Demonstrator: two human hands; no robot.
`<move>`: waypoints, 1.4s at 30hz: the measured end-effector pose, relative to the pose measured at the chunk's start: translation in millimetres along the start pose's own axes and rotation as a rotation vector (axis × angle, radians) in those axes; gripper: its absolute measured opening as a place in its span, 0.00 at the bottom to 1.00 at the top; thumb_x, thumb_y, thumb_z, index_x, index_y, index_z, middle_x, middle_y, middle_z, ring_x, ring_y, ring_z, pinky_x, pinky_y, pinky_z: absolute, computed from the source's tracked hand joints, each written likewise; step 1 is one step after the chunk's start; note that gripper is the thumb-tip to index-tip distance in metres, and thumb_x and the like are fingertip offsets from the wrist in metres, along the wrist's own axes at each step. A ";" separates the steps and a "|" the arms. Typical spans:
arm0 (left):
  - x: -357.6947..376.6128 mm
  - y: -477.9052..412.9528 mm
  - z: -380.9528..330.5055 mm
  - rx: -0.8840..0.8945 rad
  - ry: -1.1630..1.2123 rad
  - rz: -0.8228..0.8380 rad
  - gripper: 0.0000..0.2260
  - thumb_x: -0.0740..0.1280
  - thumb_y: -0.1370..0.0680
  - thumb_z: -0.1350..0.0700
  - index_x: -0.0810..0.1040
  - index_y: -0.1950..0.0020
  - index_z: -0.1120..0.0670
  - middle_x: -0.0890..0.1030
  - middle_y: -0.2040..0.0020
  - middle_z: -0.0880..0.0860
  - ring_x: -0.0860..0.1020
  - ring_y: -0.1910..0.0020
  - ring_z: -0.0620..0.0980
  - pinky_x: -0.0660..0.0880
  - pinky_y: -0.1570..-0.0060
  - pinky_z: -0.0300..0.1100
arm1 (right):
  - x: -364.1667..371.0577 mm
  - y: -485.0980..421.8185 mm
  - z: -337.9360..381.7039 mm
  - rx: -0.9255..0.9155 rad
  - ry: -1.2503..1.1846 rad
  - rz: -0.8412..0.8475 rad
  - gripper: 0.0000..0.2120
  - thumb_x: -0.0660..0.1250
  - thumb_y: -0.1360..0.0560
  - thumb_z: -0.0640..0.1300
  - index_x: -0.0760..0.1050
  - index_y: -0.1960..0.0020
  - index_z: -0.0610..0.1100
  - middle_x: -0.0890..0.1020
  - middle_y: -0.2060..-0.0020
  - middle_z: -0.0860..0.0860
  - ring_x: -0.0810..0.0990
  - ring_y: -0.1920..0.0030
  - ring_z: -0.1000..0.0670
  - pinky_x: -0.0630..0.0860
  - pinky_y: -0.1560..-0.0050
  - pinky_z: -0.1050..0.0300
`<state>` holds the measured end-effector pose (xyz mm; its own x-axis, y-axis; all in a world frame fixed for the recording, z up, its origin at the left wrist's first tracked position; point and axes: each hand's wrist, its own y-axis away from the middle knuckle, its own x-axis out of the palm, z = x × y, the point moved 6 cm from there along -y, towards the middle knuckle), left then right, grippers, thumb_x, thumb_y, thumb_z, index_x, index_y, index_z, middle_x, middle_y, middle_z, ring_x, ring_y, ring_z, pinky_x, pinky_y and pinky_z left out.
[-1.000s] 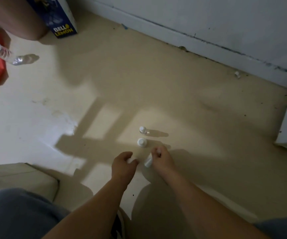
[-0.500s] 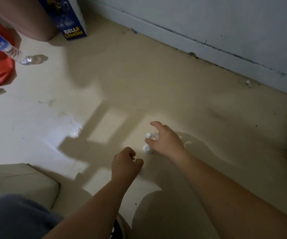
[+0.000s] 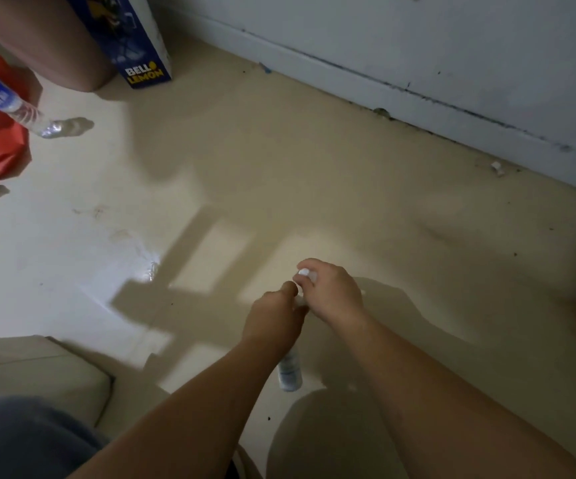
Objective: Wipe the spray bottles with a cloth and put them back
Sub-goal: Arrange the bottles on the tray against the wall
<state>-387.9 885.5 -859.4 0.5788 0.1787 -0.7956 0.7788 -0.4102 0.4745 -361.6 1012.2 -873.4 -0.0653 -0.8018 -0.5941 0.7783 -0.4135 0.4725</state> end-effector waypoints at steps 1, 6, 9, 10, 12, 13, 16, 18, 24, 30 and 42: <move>-0.4 -3.8 -2.9 0.010 -0.031 0.005 0.09 0.64 0.18 0.51 0.74 0.42 0.54 0.82 0.54 0.57 0.81 0.55 0.60 0.75 0.60 0.47 | -5.0 2.7 -2.9 0.006 -0.020 -0.034 0.11 0.65 0.21 0.54 0.79 0.40 0.56 0.85 0.47 0.53 0.81 0.45 0.47 0.77 0.47 0.53; -15.6 -6.5 -18.1 0.007 -0.062 -0.004 0.06 0.62 0.17 0.54 0.72 0.43 0.55 0.82 0.54 0.58 0.80 0.56 0.60 0.80 0.55 0.52 | -50.4 18.9 -0.7 0.007 -0.088 -0.157 0.08 0.63 0.19 0.54 0.77 0.47 0.51 0.83 0.53 0.52 0.80 0.51 0.46 0.76 0.53 0.53; -48.7 4.9 -51.6 0.027 0.051 -0.031 0.08 0.65 0.18 0.51 0.73 0.44 0.54 0.82 0.54 0.55 0.81 0.56 0.58 0.79 0.57 0.48 | -101.6 41.5 8.2 0.037 -0.203 -0.245 0.08 0.66 0.20 0.54 0.78 0.49 0.50 0.83 0.55 0.51 0.81 0.53 0.47 0.79 0.52 0.51; -65.8 11.5 -68.1 0.053 0.093 -0.049 0.08 0.67 0.19 0.51 0.74 0.44 0.53 0.82 0.55 0.55 0.81 0.56 0.57 0.77 0.58 0.45 | -123.8 53.4 13.8 0.044 -0.250 -0.278 0.08 0.68 0.21 0.54 0.79 0.50 0.49 0.83 0.56 0.51 0.81 0.54 0.47 0.79 0.52 0.51; -106.7 32.0 -108.0 0.114 0.147 -0.073 0.08 0.69 0.20 0.51 0.76 0.46 0.53 0.83 0.57 0.54 0.81 0.57 0.56 0.72 0.61 0.43 | -174.5 84.5 28.8 0.063 -0.323 -0.339 0.09 0.70 0.22 0.53 0.80 0.53 0.48 0.83 0.59 0.52 0.81 0.57 0.48 0.78 0.53 0.52; -128.8 45.8 -131.9 0.143 0.163 -0.074 0.07 0.70 0.21 0.50 0.77 0.47 0.52 0.83 0.58 0.53 0.82 0.58 0.55 0.71 0.62 0.42 | -202.8 103.4 36.7 0.081 -0.352 -0.369 0.09 0.71 0.23 0.53 0.80 0.56 0.48 0.82 0.62 0.52 0.81 0.59 0.49 0.78 0.55 0.52; -199.5 99.2 -209.5 0.218 0.216 -0.074 0.08 0.71 0.21 0.50 0.77 0.48 0.52 0.82 0.65 0.49 0.81 0.62 0.53 0.72 0.63 0.41 | -290.1 169.0 69.3 0.115 -0.368 -0.434 0.11 0.71 0.23 0.53 0.78 0.60 0.49 0.81 0.65 0.55 0.79 0.61 0.53 0.76 0.57 0.53; -247.3 138.5 -264.6 0.282 0.227 -0.066 0.08 0.71 0.21 0.49 0.77 0.48 0.51 0.79 0.67 0.47 0.80 0.64 0.52 0.72 0.64 0.41 | -345.9 215.6 92.2 0.142 -0.390 -0.481 0.07 0.71 0.23 0.51 0.80 0.58 0.51 0.82 0.63 0.59 0.80 0.58 0.54 0.78 0.52 0.52; -362.5 265.6 -428.6 0.465 0.212 -0.003 0.09 0.70 0.21 0.46 0.76 0.48 0.49 0.79 0.67 0.47 0.79 0.65 0.49 0.76 0.64 0.43 | -499.4 368.1 145.3 0.279 -0.553 -0.603 0.07 0.71 0.23 0.54 0.82 0.46 0.56 0.85 0.51 0.56 0.85 0.54 0.47 0.84 0.53 0.45; -428.2 383.6 -578.6 0.618 0.157 0.071 0.09 0.71 0.23 0.42 0.77 0.52 0.46 0.76 0.69 0.46 0.78 0.66 0.47 0.77 0.64 0.44 | -638.2 508.7 166.7 0.370 -0.641 -0.629 0.06 0.71 0.21 0.46 0.83 0.53 0.44 0.84 0.62 0.43 0.77 0.71 0.50 0.73 0.75 0.63; -435.9 461.6 -754.5 0.848 0.130 0.190 0.13 0.72 0.23 0.43 0.75 0.57 0.50 0.77 0.69 0.49 0.77 0.67 0.49 0.75 0.65 0.44 | -790.8 609.2 129.7 0.403 -0.479 -0.915 0.16 0.67 0.20 0.50 0.79 0.62 0.42 0.81 0.70 0.46 0.81 0.68 0.45 0.79 0.64 0.42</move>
<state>-98.4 1293.1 -9.4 0.7436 0.1190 -0.6579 0.2544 -0.9604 0.1137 83.1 1338.4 -31.3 -0.8144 -0.1697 -0.5549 0.0584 -0.9754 0.2126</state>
